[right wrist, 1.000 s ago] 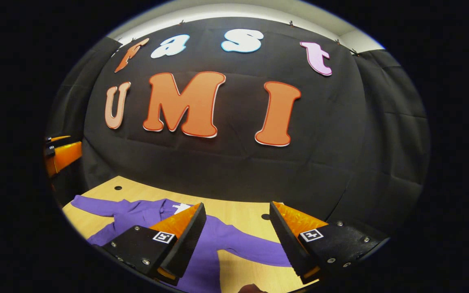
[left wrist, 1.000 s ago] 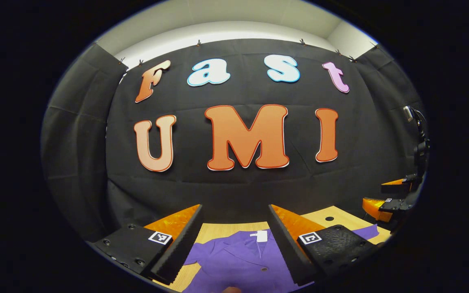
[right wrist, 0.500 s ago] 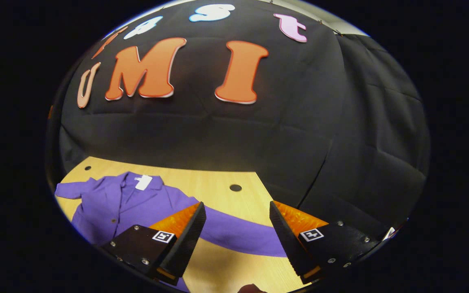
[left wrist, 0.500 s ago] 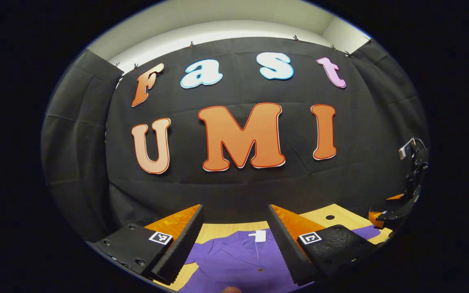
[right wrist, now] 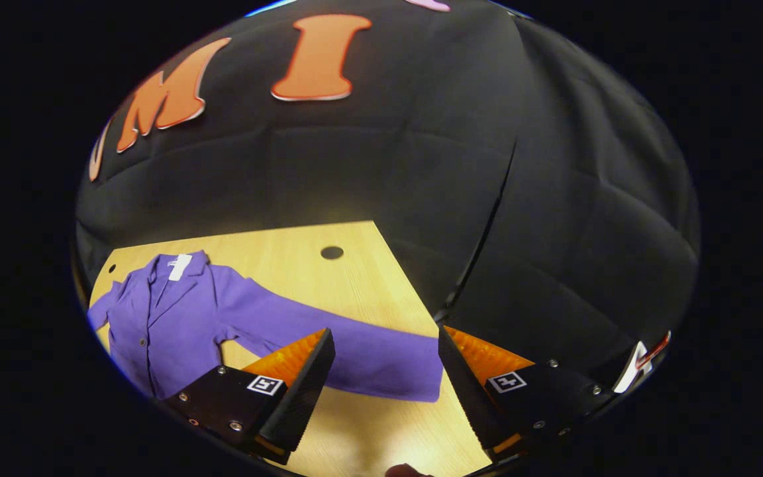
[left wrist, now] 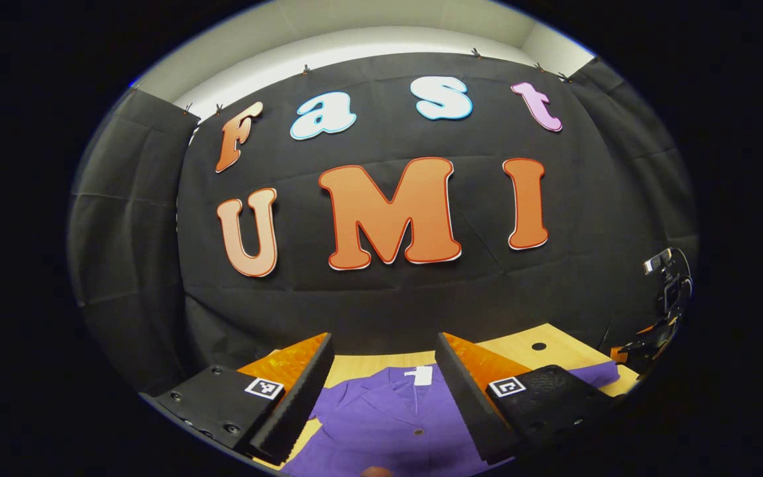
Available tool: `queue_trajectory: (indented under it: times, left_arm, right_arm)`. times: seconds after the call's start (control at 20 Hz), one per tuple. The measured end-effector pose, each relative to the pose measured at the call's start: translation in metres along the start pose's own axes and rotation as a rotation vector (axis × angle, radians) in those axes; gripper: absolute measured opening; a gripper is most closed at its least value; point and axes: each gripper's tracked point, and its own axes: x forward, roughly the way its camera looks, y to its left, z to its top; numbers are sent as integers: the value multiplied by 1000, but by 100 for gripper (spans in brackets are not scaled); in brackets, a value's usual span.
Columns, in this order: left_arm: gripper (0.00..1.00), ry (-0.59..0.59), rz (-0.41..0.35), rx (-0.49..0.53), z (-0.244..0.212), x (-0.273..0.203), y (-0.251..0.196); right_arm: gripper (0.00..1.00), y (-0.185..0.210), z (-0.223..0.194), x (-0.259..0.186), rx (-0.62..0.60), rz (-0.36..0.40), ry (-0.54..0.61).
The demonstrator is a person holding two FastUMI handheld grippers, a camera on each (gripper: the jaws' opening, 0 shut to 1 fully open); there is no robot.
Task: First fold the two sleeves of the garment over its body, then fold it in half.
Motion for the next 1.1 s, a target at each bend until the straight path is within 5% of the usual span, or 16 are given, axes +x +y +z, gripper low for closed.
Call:
queue_trajectory:
  times: [0.4,1.0,1.05,1.1]
  left_arm:
    - [96,62,47,27,-15,-7,-5]
    - [96,147,34,95,-35,-16,-23]
    - [96,154,39,95,-37,-17,-21]
    - [96,161,43,93,-39,-17,-19]
  right_arm:
    - [97,-34,-62,55,145,1,312]
    - [93,-39,-95,97,207,21,607]
    - [100,-39,-100,96,212,12,637]
    - [90,-43,-96,97,210,-3,629]
